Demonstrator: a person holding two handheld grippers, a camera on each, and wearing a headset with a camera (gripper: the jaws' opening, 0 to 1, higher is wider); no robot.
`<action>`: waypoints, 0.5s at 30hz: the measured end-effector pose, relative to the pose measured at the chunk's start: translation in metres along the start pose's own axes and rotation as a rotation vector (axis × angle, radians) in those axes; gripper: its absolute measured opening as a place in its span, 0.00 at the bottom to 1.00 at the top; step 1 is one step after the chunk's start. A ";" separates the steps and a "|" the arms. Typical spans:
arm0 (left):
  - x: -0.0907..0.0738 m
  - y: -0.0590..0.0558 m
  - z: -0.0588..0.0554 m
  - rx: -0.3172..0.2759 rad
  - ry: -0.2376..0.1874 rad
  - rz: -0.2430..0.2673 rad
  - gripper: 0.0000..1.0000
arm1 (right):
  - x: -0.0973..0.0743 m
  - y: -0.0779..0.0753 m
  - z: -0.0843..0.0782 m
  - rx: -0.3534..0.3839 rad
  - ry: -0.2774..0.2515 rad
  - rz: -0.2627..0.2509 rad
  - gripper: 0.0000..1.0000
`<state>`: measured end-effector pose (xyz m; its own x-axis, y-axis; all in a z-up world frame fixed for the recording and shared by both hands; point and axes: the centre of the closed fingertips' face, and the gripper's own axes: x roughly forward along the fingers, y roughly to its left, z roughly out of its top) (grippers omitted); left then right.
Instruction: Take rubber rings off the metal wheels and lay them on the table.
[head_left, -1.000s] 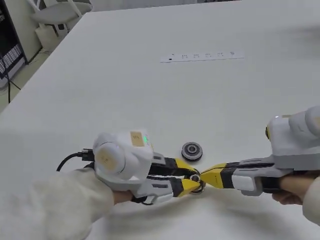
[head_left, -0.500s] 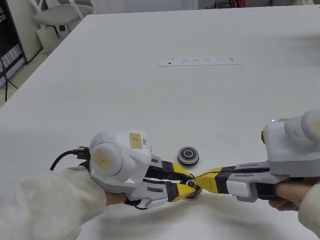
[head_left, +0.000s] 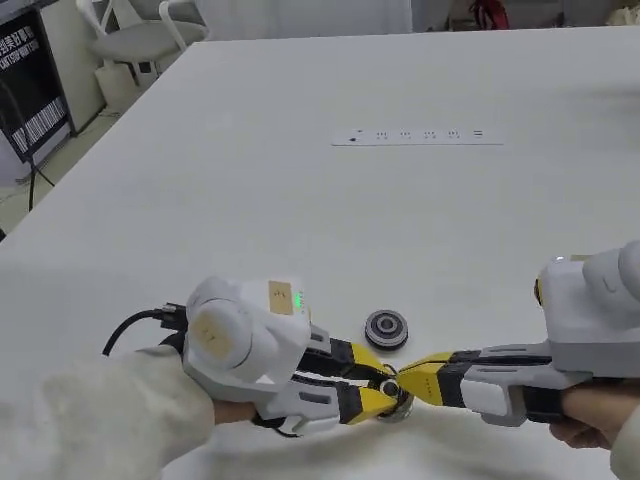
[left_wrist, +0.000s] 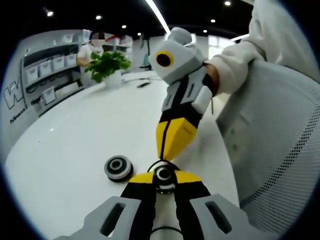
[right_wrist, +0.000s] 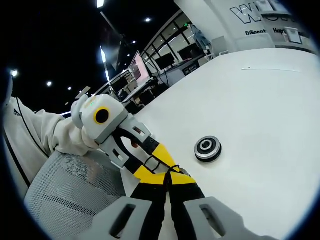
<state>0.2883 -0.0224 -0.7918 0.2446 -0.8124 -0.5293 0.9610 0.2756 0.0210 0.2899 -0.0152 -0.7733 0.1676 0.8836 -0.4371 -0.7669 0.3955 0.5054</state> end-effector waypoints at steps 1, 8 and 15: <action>0.000 0.000 0.000 -0.003 0.001 0.000 0.14 | 0.000 0.000 0.000 0.001 -0.001 -0.003 0.00; -0.004 -0.001 0.000 0.011 0.028 -0.016 0.14 | -0.005 -0.002 0.003 0.009 -0.005 -0.026 0.00; -0.010 -0.005 0.009 0.043 0.036 -0.031 0.25 | -0.010 -0.004 0.009 0.007 -0.017 -0.032 0.00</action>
<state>0.2826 -0.0201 -0.7792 0.2107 -0.8011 -0.5602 0.9729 0.2279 0.0400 0.2974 -0.0233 -0.7640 0.2024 0.8744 -0.4409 -0.7566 0.4255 0.4965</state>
